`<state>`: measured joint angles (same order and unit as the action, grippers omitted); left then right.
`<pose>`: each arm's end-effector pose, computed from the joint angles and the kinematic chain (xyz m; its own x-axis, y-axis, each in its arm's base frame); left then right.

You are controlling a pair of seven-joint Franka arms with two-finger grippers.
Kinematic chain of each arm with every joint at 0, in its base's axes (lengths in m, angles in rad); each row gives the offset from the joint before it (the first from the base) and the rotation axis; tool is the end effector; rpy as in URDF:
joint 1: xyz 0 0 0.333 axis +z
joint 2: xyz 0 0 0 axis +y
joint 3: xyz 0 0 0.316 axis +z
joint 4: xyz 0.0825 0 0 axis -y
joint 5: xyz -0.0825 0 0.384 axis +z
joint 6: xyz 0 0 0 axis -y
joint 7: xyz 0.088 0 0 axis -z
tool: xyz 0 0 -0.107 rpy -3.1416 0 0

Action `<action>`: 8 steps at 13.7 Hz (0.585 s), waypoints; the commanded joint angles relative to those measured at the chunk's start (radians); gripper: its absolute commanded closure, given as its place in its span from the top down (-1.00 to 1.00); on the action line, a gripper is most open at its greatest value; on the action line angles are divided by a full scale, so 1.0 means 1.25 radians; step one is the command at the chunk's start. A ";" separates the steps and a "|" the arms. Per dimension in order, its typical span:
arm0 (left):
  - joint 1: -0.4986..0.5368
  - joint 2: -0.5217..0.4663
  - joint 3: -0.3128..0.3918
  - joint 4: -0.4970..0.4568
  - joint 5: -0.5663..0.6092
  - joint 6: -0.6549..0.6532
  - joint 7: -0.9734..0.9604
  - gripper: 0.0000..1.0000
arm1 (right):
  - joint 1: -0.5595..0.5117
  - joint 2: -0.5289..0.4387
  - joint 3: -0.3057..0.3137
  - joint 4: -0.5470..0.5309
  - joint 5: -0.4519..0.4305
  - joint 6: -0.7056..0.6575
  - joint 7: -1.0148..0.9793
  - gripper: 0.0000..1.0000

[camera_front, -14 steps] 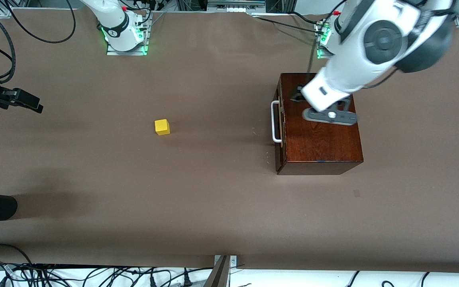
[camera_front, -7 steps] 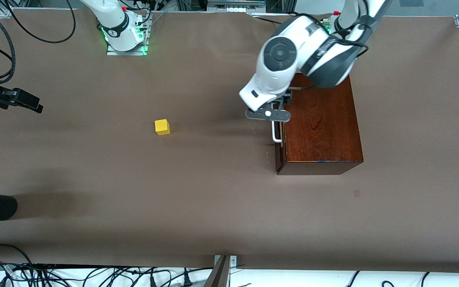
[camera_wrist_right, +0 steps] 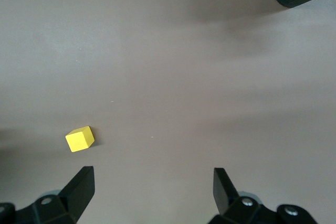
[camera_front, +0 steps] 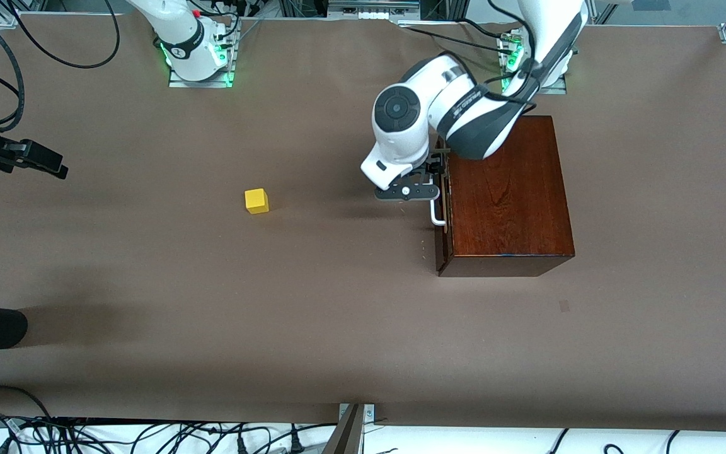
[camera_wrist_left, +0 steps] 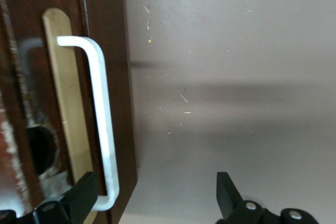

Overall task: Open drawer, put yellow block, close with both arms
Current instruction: 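Move the left gripper over the box to the white drawer handle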

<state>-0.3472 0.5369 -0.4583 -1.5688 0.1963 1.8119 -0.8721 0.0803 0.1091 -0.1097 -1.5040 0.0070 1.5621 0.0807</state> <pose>0.4953 -0.4355 0.3379 0.9809 0.0391 -0.1906 0.0118 -0.9897 -0.1426 0.5857 -0.0130 0.5933 0.9927 -0.1097 -0.0498 -0.1094 -0.9940 0.0090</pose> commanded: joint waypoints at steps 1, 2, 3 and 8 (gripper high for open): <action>-0.006 0.020 0.006 0.005 0.036 0.019 -0.045 1.00 | 0.006 -0.011 -0.004 0.004 -0.002 -0.014 0.005 1.00; -0.007 0.024 0.007 0.005 0.051 0.019 -0.050 1.00 | 0.006 -0.011 -0.004 0.004 -0.002 -0.014 0.005 1.00; -0.004 0.031 0.007 0.005 0.056 0.019 -0.063 1.00 | 0.006 -0.011 -0.004 0.004 -0.002 -0.014 0.005 1.00; -0.002 0.038 0.011 0.005 0.065 0.034 -0.063 1.00 | 0.006 -0.011 -0.003 0.004 -0.002 -0.014 0.005 1.00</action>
<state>-0.3466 0.5751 -0.4494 -1.5687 0.2405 1.8374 -0.9351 0.0803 0.1091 -0.1096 -1.5039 0.0070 1.5621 0.0807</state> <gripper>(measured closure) 0.000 0.000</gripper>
